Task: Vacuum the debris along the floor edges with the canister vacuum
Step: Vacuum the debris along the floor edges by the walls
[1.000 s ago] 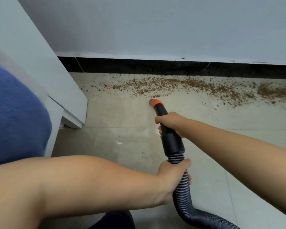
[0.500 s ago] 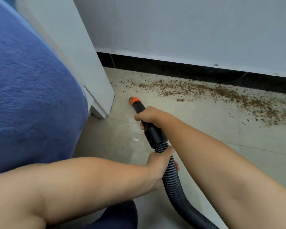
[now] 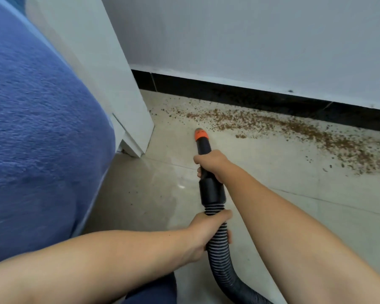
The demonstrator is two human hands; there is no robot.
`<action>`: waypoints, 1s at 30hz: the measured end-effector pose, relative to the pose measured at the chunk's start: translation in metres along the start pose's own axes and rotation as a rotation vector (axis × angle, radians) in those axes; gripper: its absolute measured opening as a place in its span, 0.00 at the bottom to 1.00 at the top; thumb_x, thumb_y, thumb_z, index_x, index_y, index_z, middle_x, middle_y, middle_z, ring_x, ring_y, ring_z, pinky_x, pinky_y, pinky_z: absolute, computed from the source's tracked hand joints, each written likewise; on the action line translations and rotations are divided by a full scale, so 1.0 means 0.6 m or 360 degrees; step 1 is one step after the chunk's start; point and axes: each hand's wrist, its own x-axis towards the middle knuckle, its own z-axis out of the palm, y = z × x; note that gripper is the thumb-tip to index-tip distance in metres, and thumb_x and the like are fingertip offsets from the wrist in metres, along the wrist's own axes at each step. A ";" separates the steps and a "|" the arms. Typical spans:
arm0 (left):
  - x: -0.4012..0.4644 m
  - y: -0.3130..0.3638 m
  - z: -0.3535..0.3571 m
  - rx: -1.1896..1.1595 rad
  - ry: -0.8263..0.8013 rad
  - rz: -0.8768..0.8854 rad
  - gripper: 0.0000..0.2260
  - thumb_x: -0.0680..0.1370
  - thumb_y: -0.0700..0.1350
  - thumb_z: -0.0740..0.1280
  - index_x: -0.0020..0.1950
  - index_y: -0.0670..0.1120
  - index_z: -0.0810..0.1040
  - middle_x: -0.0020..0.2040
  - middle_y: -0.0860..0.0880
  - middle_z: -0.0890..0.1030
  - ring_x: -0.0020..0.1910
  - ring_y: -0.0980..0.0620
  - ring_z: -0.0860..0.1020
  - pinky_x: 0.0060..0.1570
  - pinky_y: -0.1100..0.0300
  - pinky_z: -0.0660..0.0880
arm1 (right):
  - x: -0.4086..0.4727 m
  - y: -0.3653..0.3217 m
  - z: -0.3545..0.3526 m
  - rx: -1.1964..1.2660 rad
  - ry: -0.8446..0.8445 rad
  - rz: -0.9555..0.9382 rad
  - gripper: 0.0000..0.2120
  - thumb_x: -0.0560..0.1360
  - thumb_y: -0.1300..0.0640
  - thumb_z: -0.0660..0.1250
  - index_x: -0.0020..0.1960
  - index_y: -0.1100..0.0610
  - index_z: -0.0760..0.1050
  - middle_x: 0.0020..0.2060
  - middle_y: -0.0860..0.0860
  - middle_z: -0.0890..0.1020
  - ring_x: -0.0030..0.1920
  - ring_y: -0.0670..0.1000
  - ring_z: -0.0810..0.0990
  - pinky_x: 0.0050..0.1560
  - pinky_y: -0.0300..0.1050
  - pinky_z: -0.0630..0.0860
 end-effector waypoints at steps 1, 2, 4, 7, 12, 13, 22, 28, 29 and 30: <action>0.000 -0.003 0.012 0.0056 -0.0045 -0.0012 0.09 0.76 0.47 0.67 0.47 0.42 0.73 0.28 0.45 0.79 0.27 0.50 0.77 0.32 0.62 0.75 | -0.006 0.011 -0.022 0.0049 0.0055 0.0019 0.11 0.72 0.64 0.66 0.52 0.64 0.68 0.19 0.53 0.76 0.23 0.53 0.76 0.33 0.46 0.76; 0.000 -0.004 0.025 0.0105 -0.0094 -0.0017 0.09 0.76 0.47 0.67 0.47 0.42 0.72 0.28 0.45 0.79 0.27 0.50 0.77 0.33 0.62 0.75 | -0.012 0.019 -0.045 0.0095 0.0107 0.0039 0.12 0.72 0.64 0.66 0.53 0.64 0.69 0.20 0.54 0.76 0.22 0.52 0.76 0.32 0.45 0.76; 0.003 -0.001 0.049 0.0194 -0.0179 -0.0023 0.08 0.76 0.47 0.68 0.47 0.43 0.73 0.28 0.46 0.79 0.27 0.50 0.77 0.33 0.63 0.76 | -0.024 0.033 -0.089 0.0190 0.0209 0.0081 0.12 0.72 0.64 0.66 0.54 0.65 0.69 0.25 0.56 0.76 0.22 0.52 0.76 0.28 0.44 0.75; 0.006 0.010 0.079 0.0306 -0.0263 -0.0038 0.08 0.76 0.47 0.69 0.46 0.43 0.74 0.30 0.46 0.79 0.26 0.52 0.77 0.29 0.64 0.75 | -0.036 0.048 -0.146 0.0314 0.0357 0.0131 0.11 0.73 0.64 0.66 0.53 0.64 0.68 0.27 0.57 0.76 0.24 0.53 0.76 0.29 0.44 0.75; 0.010 0.027 0.100 0.0323 -0.0339 -0.0065 0.08 0.76 0.46 0.69 0.48 0.42 0.74 0.32 0.46 0.78 0.25 0.53 0.77 0.26 0.66 0.74 | -0.040 0.055 -0.187 0.0386 0.0486 0.0197 0.09 0.73 0.63 0.66 0.51 0.61 0.68 0.21 0.54 0.78 0.23 0.51 0.76 0.31 0.44 0.76; 0.011 0.029 0.098 0.0299 -0.0337 -0.0070 0.08 0.76 0.46 0.69 0.48 0.42 0.74 0.32 0.46 0.78 0.25 0.53 0.77 0.26 0.66 0.74 | -0.038 0.050 -0.183 0.0378 0.0492 0.0196 0.10 0.73 0.63 0.66 0.52 0.61 0.68 0.22 0.54 0.78 0.23 0.51 0.76 0.30 0.44 0.76; 0.009 0.015 0.036 -0.0086 -0.0107 -0.0068 0.12 0.77 0.48 0.68 0.51 0.40 0.74 0.30 0.44 0.78 0.24 0.52 0.76 0.27 0.65 0.73 | -0.004 -0.003 -0.055 0.0088 0.0223 0.0097 0.11 0.72 0.63 0.66 0.53 0.63 0.68 0.27 0.56 0.76 0.20 0.50 0.75 0.25 0.40 0.75; 0.009 0.033 0.018 -0.0290 0.0090 -0.0011 0.20 0.76 0.49 0.69 0.61 0.37 0.75 0.39 0.42 0.80 0.35 0.46 0.78 0.31 0.63 0.75 | 0.016 -0.038 -0.003 -0.0034 0.0001 0.0016 0.09 0.71 0.63 0.67 0.48 0.61 0.68 0.28 0.56 0.77 0.20 0.50 0.76 0.25 0.40 0.75; 0.008 0.034 0.017 -0.0281 0.0107 -0.0004 0.20 0.76 0.49 0.69 0.61 0.37 0.76 0.40 0.42 0.80 0.36 0.46 0.78 0.32 0.62 0.75 | 0.016 -0.040 0.000 -0.0035 -0.0020 0.0007 0.08 0.71 0.63 0.67 0.47 0.61 0.68 0.27 0.55 0.77 0.20 0.50 0.76 0.25 0.40 0.75; 0.006 0.034 0.017 -0.0261 0.0112 -0.0003 0.19 0.76 0.49 0.69 0.60 0.37 0.76 0.39 0.42 0.80 0.35 0.47 0.78 0.32 0.62 0.75 | 0.015 -0.039 -0.001 -0.0024 -0.0027 0.0006 0.08 0.71 0.63 0.67 0.47 0.60 0.68 0.27 0.55 0.77 0.20 0.50 0.76 0.25 0.40 0.75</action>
